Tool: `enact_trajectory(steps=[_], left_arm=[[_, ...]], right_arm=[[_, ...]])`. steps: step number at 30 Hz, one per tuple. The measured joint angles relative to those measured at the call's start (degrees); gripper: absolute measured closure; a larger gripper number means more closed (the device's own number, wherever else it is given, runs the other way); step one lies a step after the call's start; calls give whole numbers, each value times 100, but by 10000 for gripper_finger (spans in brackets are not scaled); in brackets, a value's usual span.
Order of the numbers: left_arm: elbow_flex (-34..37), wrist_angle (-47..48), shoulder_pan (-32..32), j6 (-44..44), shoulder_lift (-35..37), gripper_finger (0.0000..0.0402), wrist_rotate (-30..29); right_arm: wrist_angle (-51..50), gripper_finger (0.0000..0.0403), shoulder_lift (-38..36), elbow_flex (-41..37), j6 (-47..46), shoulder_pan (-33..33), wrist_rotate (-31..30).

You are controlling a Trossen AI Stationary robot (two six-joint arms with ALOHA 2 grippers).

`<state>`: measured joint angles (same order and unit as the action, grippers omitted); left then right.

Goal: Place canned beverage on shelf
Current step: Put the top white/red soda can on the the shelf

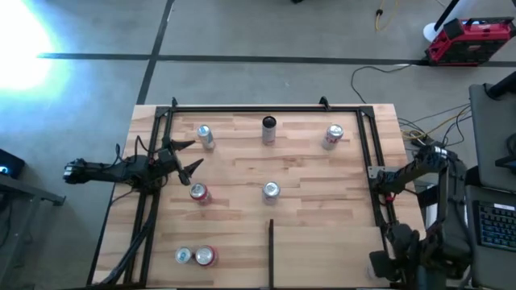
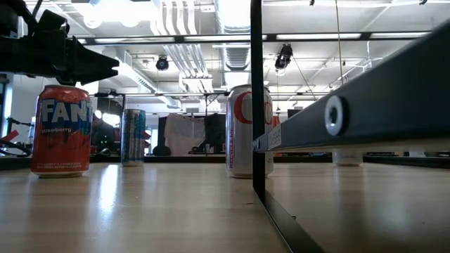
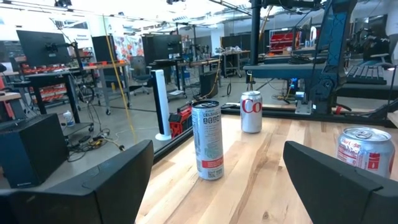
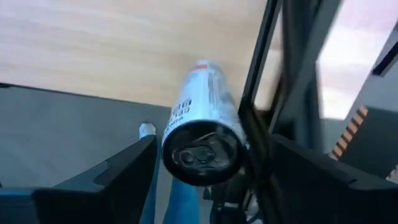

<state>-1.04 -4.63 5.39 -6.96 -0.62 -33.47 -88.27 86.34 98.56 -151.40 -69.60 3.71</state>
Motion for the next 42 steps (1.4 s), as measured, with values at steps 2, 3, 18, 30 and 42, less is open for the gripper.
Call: enact_trajectory(steps=[2, 3, 18, 30, 42], left_arm=[[0, 1, 2, 2, 2, 58, 0], [0, 1, 0, 2, 0, 58, 0], [0, 5, 0, 0, 0, 58, 0], [-1, 5, 1, 1, 0, 58, 1], [-1, 5, 0, 1, 1, 58, 0]], right_arm=[[-202, 114, -37, 188, 148, 0, -263], [-145, 117, -119, 199, 321, 0, -453], [-185, 141, -1258, -1515, 2169, 1025, -2022], [-179, 142, -1487, -1917, 3704, 3366, -3177], [78, 134, -863, -1934, 5076, 7142, -2422]])
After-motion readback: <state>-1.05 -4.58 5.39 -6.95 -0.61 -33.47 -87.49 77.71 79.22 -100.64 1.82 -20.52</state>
